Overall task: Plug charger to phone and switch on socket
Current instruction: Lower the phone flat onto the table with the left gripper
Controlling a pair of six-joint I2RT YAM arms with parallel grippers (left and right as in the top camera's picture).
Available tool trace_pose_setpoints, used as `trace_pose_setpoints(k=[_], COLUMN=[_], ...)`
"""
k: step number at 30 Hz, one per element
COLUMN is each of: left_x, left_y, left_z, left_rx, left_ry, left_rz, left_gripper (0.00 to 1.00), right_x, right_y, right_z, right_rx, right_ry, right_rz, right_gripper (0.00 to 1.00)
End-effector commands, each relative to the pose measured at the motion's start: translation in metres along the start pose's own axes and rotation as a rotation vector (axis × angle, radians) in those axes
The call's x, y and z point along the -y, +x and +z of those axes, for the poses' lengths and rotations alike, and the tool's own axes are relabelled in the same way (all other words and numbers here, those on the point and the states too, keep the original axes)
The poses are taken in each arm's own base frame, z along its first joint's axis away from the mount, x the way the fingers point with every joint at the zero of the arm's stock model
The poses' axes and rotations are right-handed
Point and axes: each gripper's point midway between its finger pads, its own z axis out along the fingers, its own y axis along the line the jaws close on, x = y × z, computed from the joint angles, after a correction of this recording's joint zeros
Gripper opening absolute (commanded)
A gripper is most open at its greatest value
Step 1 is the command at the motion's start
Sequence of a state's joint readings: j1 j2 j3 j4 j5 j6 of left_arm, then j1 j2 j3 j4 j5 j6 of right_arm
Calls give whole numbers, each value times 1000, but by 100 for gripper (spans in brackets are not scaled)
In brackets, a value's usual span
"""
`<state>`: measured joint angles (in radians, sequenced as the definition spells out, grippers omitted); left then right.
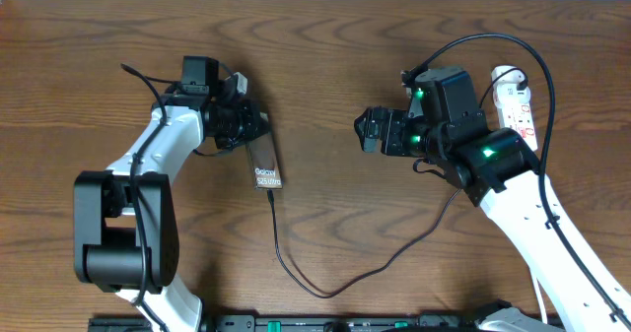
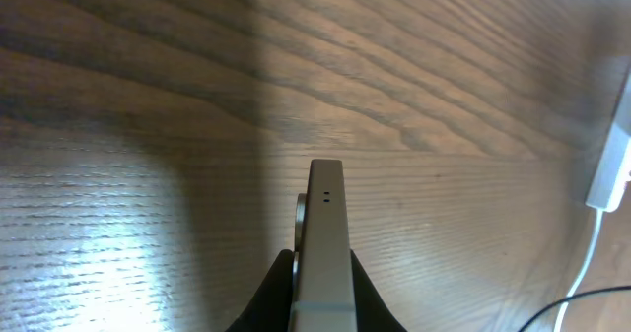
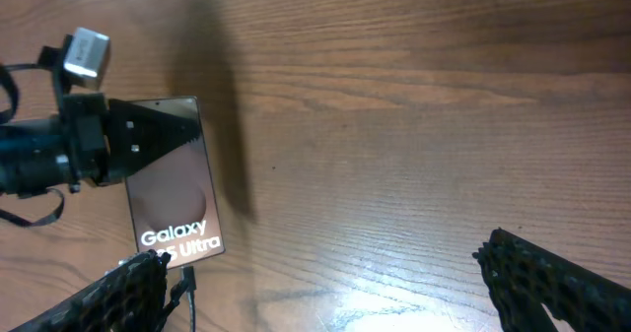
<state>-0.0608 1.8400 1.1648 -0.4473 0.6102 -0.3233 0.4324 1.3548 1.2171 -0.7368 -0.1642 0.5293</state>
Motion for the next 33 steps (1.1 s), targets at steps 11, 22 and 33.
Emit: trace_pose_setpoints(k=[11,22,33], left_x=[-19,-31,-44], left_y=[11,15,22], left_z=[3,6,18], left_rx=[-18,-22,-59], left_ry=[-74,-118,-144], left_rz=[-16,-25,-46], left_gripper=[7,8,7], right_x=[-1,-2,-4], right_y=[-5,-4,-3], right_z=[-4,-4,-4], right_rx=[22,19,19], right_ry=[6,4,6], right_rz=[-18,-22,-28], right_gripper=[97,97,98])
